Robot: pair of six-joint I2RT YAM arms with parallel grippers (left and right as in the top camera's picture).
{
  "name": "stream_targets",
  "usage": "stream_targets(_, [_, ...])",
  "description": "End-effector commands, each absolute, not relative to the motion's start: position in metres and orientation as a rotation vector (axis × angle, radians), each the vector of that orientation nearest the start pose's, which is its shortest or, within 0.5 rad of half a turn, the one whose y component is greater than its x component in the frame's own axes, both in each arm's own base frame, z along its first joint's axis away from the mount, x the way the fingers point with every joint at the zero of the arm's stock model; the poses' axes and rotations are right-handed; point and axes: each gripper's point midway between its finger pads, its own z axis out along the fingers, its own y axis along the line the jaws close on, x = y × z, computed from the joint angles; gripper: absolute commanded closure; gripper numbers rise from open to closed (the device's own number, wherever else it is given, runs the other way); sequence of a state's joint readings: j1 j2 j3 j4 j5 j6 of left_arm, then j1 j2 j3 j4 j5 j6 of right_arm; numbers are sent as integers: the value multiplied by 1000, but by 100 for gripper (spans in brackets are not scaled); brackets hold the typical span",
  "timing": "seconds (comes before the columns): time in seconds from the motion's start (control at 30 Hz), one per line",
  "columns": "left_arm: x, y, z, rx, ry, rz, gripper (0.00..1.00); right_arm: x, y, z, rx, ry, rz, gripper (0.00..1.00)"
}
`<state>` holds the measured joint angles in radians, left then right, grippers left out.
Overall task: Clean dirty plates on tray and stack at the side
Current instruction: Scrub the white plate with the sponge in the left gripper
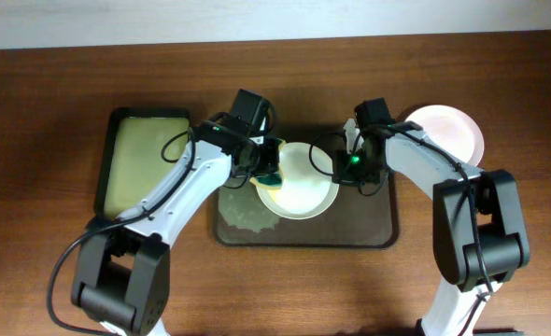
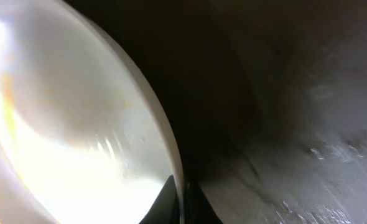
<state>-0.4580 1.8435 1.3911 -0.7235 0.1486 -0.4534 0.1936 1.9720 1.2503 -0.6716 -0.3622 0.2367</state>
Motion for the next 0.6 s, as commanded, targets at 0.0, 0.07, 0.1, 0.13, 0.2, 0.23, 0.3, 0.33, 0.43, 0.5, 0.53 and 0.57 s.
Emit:
stream_targets(0.0, [379, -220, 89, 47, 2802, -468, 100, 382, 137, 21, -56, 2992, 360, 96])
stream_targets(0.07, [380, -220, 88, 20, 2806, -473, 100, 381, 150, 23, -99, 2982, 363, 96])
stream_targets(0.1, [379, -221, 86, 24, 2811, -476, 100, 381, 153, 23, -110, 2979, 366, 96])
stream_targets(0.13, [377, -224, 82, 31, 2823, -477, 100, 381, 154, 23, -115, 2976, 366, 96])
stream_targets(0.2, [373, -228, 71, 46, 2851, -470, 100, 381, 153, 23, -111, 2978, 365, 96])
stream_targets(0.23, [371, -231, 63, 50, 2871, -463, 100, 380, 151, 22, -100, 2983, 367, 96])
stream_targets(0.3, [368, -234, 55, 57, 2894, -469, 100, 379, 150, 20, -80, 2991, 386, 96])
stream_targets(0.33, [367, -234, 52, 57, 2901, -469, 100, 379, 150, 17, -79, 2999, 390, 96])
stream_targets(0.43, [365, -234, 34, 54, 2941, -446, 100, 370, 159, -5, -67, 3064, 510, 96])
stream_targets(0.5, [364, -234, 29, 55, 2953, -446, 100, 369, 158, -12, -46, 3080, 541, 96])
stream_targets(0.53, [364, -235, 28, 56, 2952, -451, 100, 370, 157, -12, -41, 3080, 542, 96])
stream_targets(0.57, [365, -236, 28, 58, 2948, -456, 100, 370, 157, -12, -39, 3079, 541, 96])
